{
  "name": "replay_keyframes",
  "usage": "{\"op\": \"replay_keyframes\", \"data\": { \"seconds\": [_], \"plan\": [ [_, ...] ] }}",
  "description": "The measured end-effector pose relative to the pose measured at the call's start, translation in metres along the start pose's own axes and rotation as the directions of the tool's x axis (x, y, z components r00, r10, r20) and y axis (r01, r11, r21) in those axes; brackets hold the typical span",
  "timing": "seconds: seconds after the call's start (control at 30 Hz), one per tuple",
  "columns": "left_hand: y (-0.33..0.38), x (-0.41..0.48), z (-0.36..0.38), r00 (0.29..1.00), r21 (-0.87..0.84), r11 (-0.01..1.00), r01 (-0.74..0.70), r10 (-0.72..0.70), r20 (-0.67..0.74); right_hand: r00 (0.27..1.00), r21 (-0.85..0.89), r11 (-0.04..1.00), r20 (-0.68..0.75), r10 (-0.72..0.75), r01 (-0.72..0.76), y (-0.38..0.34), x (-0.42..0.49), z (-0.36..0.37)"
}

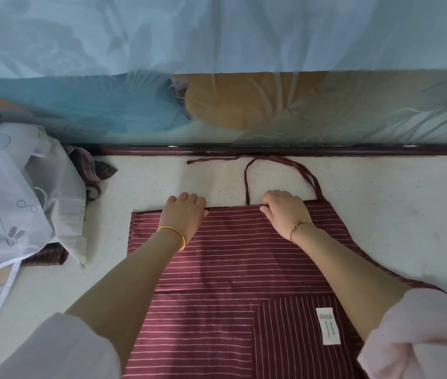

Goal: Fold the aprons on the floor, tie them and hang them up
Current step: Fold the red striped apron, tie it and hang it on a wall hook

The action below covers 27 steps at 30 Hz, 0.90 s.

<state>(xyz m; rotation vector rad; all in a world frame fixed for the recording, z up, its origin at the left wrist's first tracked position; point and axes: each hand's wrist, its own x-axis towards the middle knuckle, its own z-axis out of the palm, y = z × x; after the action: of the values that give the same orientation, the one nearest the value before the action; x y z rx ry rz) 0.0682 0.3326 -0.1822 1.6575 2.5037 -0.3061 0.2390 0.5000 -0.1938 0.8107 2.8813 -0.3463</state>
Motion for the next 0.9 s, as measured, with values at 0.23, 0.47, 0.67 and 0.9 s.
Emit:
{"op": "replay_keyframes", "data": {
  "seconds": [0.23,0.47,0.67,0.9],
  "plan": [
    [-0.019,-0.008,0.008,0.999,0.074,0.997,-0.038,0.037,0.012,1.0,-0.063,0.998,-0.019,-0.007,0.006,-0.001,0.0,0.003],
    [-0.049,-0.02,0.017,0.993,0.18,0.98,0.08,-0.094,0.068,0.996,-0.102,0.994,-0.081,0.024,-0.032,-0.006,-0.002,0.007],
    [-0.02,-0.02,0.002,0.976,0.218,0.953,0.209,-0.189,-0.108,0.978,-0.179,0.976,-0.191,0.087,-0.122,-0.012,-0.004,0.004],
    [0.112,-0.045,0.027,0.969,-0.293,0.956,-0.032,-0.042,-0.245,0.889,0.029,0.987,-0.43,0.156,-0.159,-0.03,-0.063,0.019]
  ]
}}
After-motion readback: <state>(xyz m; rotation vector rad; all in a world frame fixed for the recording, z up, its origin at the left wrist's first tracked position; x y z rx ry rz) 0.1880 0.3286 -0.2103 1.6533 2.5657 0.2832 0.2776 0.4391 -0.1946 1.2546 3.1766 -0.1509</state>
